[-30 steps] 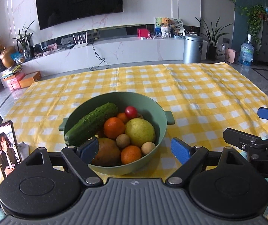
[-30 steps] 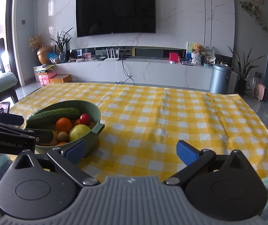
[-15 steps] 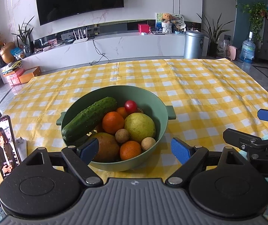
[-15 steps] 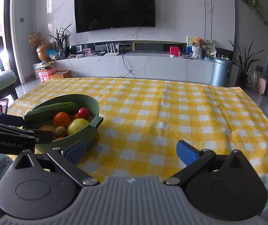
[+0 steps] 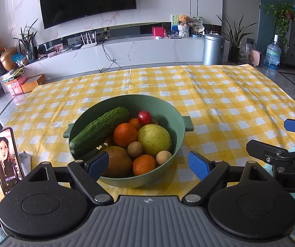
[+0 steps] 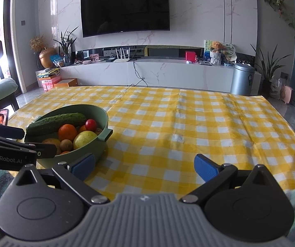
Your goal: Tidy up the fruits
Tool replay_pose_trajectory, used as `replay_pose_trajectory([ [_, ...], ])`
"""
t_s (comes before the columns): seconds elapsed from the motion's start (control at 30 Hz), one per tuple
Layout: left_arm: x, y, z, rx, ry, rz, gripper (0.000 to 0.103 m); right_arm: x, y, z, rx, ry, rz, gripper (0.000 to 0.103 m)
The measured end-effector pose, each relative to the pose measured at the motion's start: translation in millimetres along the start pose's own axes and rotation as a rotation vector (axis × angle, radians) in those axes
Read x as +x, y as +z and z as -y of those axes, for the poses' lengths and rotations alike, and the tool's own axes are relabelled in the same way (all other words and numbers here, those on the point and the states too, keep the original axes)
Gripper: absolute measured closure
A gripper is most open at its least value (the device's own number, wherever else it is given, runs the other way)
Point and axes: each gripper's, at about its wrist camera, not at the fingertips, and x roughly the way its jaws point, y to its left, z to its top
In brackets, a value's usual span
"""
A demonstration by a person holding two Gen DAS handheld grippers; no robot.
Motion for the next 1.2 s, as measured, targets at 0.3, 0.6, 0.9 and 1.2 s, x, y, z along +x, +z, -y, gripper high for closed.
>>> replay_pose_trajectory([
  [0.3, -1.2, 1.0, -1.1, 0.008, -0.002, 0.001, 0.002, -0.9, 0.3, 1.2, 0.004, -0.002, -0.002, 0.004],
  [0.6, -1.3, 0.9, -0.7, 0.009, -0.001, 0.003, 0.002, -1.2, 0.4, 1.6, 0.006, -0.002, -0.003, 0.004],
  [0.9, -2.6, 1.7, -0.3, 0.013, 0.002, 0.007, 0.002, -1.2, 0.3, 1.8, 0.007, -0.002, -0.005, 0.004],
  [1.2, -6.5, 3.6, 0.1, 0.015, 0.008, 0.014, 0.002, -1.5, 0.5, 2.2, 0.008, -0.003, -0.005, 0.004],
])
